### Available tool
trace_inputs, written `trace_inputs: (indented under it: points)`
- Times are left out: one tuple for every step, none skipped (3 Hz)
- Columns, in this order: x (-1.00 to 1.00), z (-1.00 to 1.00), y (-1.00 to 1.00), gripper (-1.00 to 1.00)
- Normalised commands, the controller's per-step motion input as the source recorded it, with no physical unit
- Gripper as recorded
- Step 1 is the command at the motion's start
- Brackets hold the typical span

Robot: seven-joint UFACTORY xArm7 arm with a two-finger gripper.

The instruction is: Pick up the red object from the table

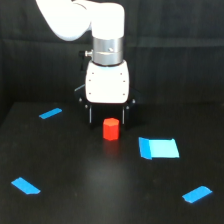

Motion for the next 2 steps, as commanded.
trace_inputs:
  points:
    - [-0.2, -0.1, -0.3, 0.91]
    - [-0.09, -0.16, -0.08, 0.04]
